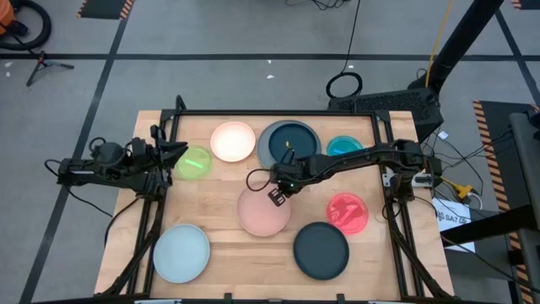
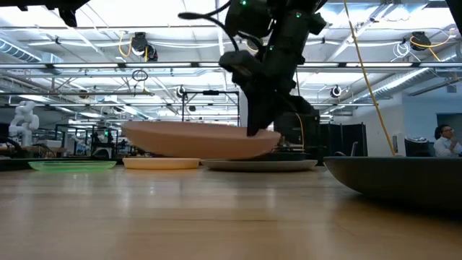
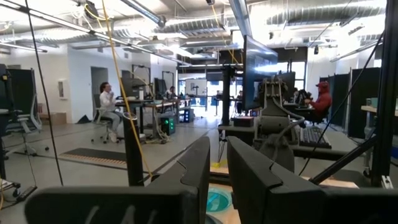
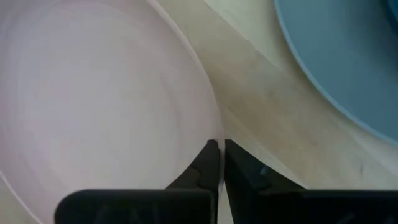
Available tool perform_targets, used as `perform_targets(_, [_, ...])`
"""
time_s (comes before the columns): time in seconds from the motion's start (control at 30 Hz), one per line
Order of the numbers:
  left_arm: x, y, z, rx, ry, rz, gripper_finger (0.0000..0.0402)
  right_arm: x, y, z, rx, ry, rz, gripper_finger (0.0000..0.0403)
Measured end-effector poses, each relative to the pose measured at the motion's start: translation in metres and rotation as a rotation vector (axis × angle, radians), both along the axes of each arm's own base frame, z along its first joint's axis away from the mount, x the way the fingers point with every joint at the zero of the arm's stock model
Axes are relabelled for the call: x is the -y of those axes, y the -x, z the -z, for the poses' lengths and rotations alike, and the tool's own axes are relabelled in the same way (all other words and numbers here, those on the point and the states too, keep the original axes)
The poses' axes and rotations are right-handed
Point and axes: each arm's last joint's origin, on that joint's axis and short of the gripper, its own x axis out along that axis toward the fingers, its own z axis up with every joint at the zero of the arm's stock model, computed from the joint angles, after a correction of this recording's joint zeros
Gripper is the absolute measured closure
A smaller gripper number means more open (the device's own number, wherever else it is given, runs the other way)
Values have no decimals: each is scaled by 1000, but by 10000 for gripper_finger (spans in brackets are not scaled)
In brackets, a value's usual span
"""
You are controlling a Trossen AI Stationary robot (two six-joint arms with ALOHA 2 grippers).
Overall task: Stack plastic plates
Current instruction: Stack the pink plate on top of the dark blue plate
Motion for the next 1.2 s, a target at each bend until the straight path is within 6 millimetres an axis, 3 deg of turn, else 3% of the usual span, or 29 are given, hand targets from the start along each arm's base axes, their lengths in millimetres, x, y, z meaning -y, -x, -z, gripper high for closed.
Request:
perform_targets(0.27, [0,0,0,0,1,4,339,35,10,-35,128,36,31,397])
perform_targets(0.53, [0,0,0,1,1,6,339,102,39,-57,146,30,104,397])
perform_targets(0.9, [0,0,0,0,-1,4,339,194,91,-44,34,-28,267,397])
perform_targets(1.2, [0,0,0,-3,-13,1,339,226,108,-27,-16,-44,303,397])
